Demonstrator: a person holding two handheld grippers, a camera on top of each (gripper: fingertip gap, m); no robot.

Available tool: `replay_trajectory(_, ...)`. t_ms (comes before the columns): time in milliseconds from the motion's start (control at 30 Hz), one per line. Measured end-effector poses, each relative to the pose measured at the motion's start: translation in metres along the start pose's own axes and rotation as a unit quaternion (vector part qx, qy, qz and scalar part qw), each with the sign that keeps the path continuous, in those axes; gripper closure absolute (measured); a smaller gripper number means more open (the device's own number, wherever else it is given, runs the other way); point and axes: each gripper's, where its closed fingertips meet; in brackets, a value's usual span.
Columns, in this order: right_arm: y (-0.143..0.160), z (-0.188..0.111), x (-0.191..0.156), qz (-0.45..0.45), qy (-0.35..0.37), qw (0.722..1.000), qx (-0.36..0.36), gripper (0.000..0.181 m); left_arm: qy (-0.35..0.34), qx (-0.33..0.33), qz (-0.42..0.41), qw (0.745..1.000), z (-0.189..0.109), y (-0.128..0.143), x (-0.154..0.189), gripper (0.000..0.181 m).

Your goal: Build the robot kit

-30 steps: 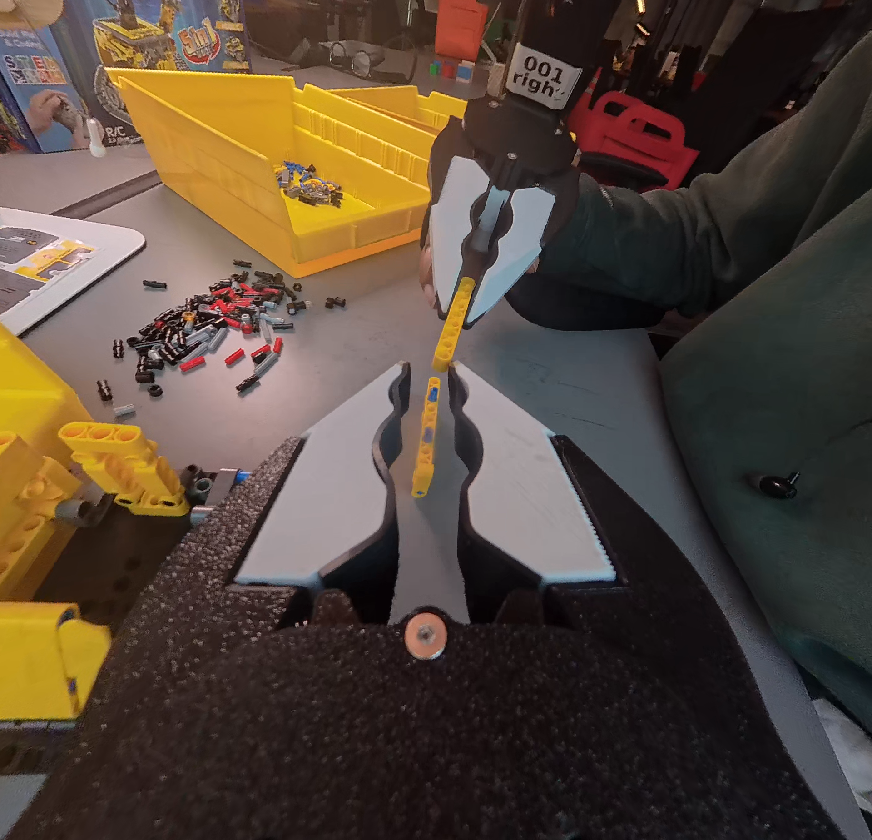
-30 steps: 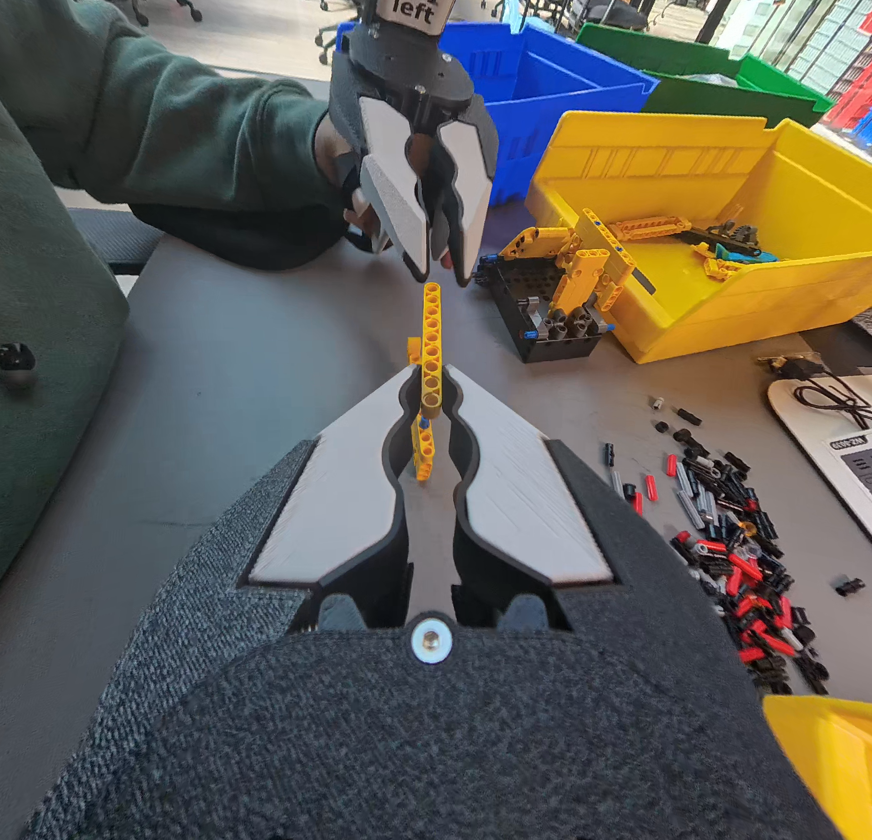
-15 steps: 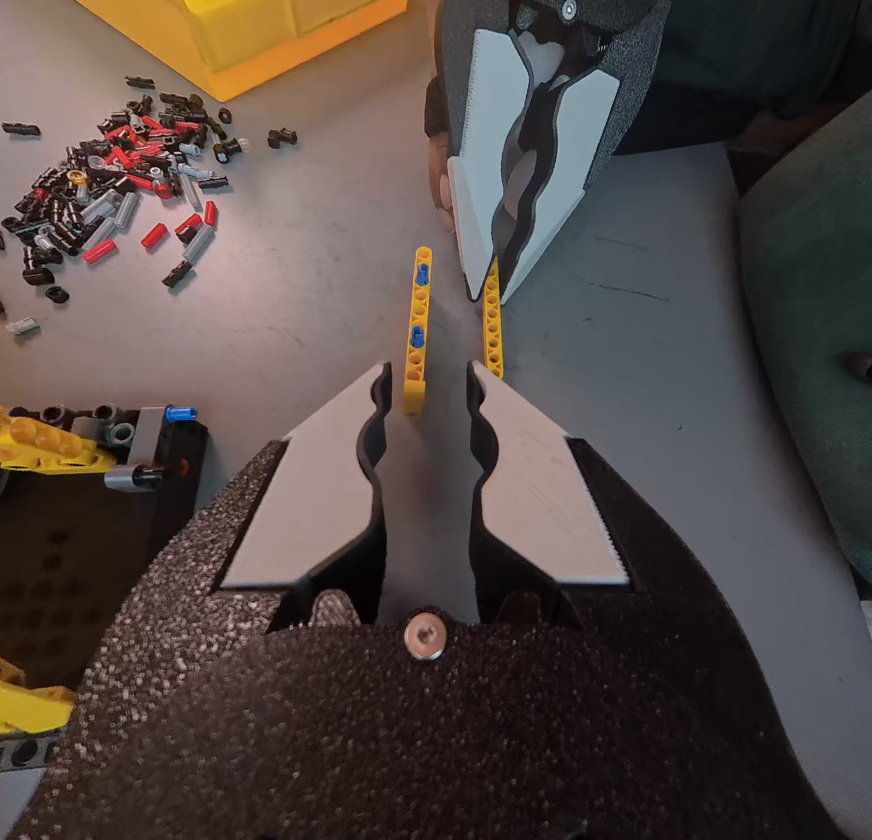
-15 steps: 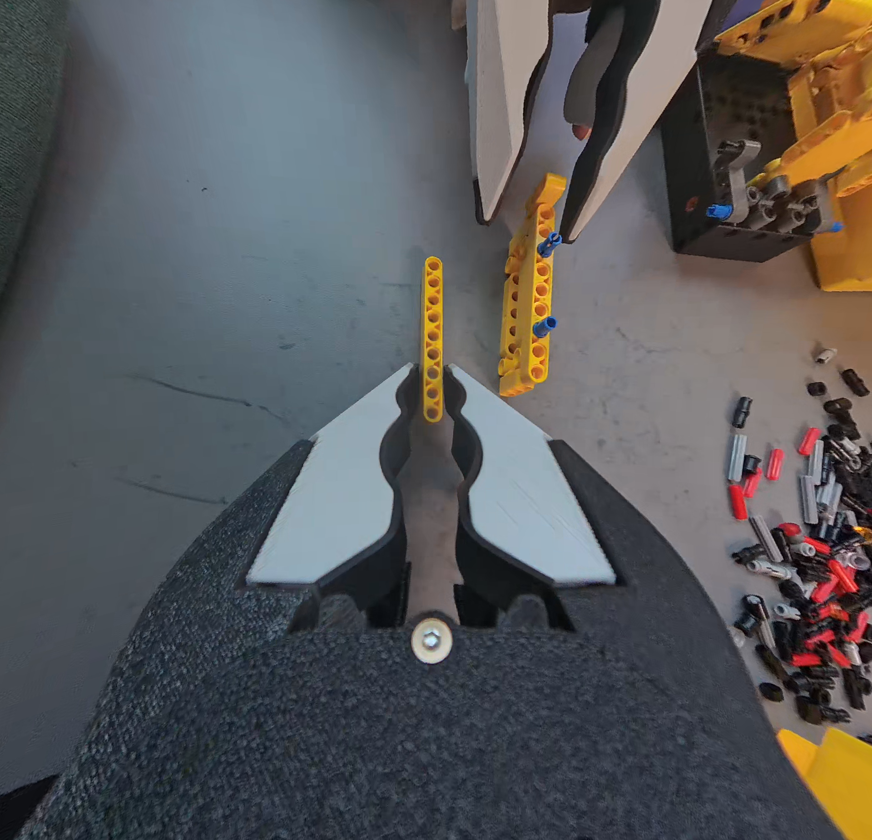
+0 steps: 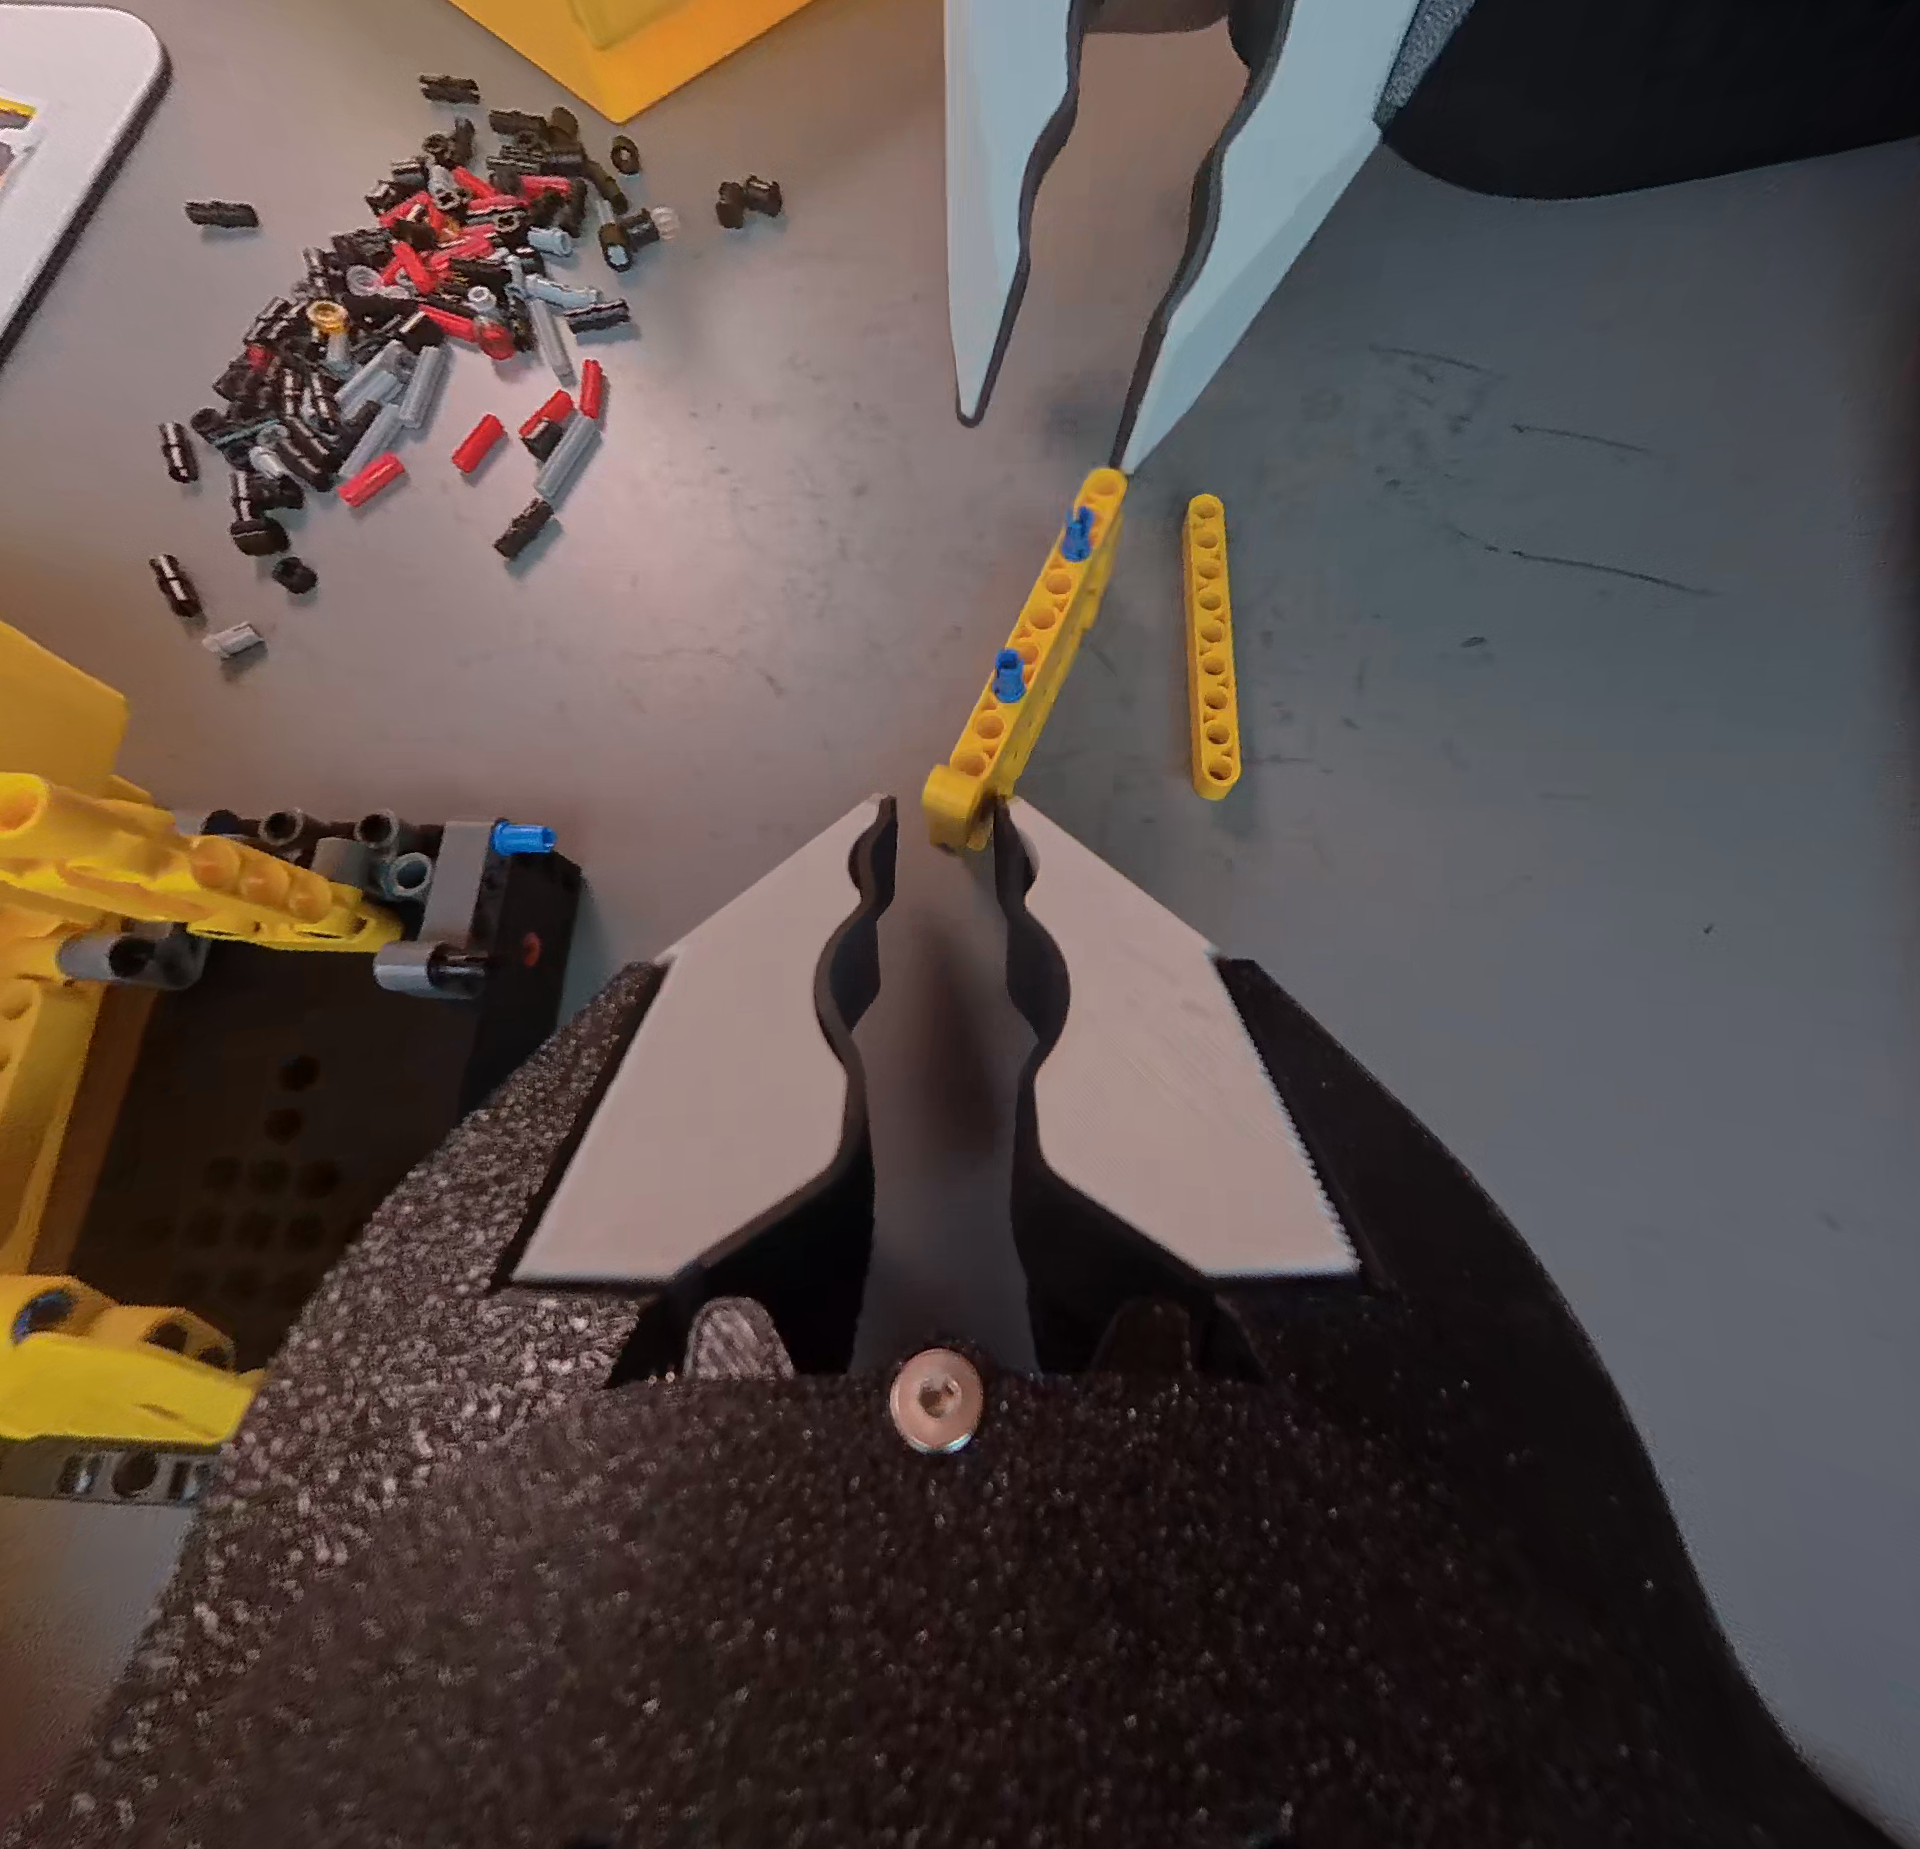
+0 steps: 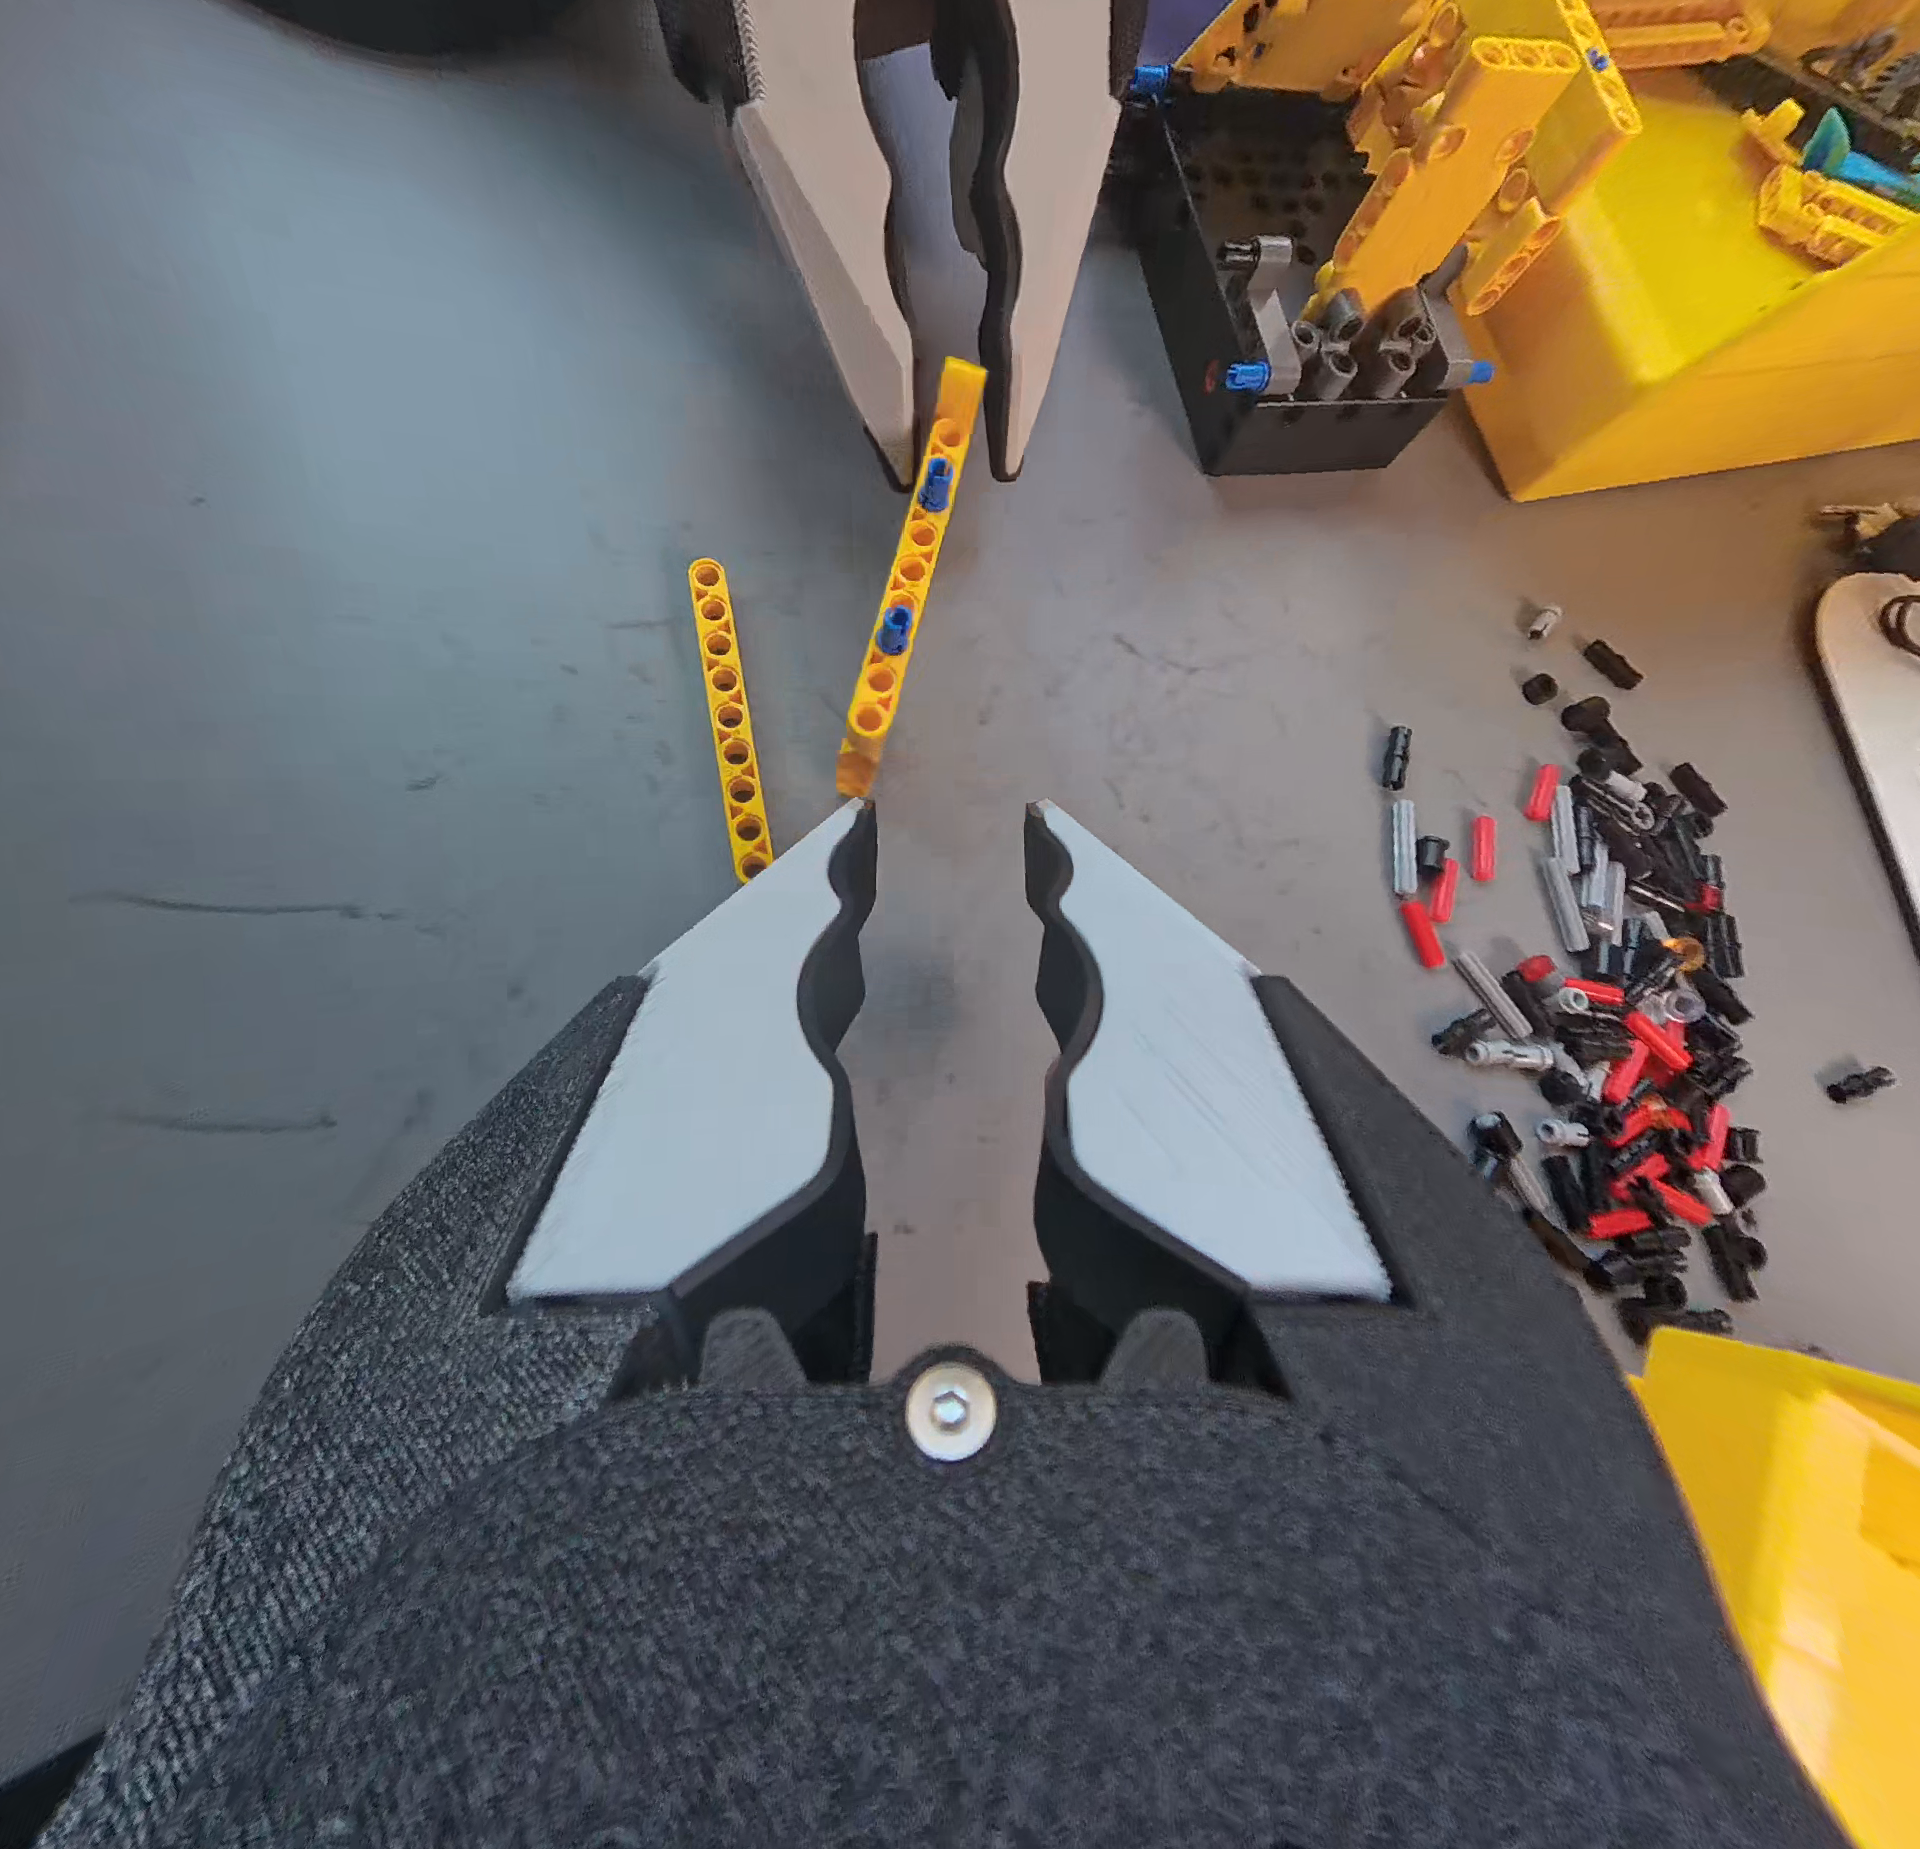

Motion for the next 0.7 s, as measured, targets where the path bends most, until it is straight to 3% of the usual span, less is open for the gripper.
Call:
replay_trajectory(267, -0.01, 0.014, -0.006, 0.005, 0.0, 1.0, 0.009, 0.155, -0.07, 0.01, -0.024, 0.997, -0.01, 0.0, -0.028, 0.164)
replay_trajectory(567, -0.02, 0.002, -0.011, 0.027, -0.028, 0.998, 0.042, 0.154, -0.053, 0.035, -0.023, 0.998, -0.015, -0.008, -0.023, 0.162)
replay_trajectory(700, -0.041, -0.007, -0.021, 0.076, -0.068, 0.992, 0.075, 0.132, -0.039, 0.043, -0.024, 0.998, -0.013, -0.012, -0.019, 0.161)
Point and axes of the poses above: each gripper's, where its closed fingertips meet, z out along the fingers, y out of its underside, x = y × z across the jaws, and after that the axes turned 3 degrees about y, right-handed
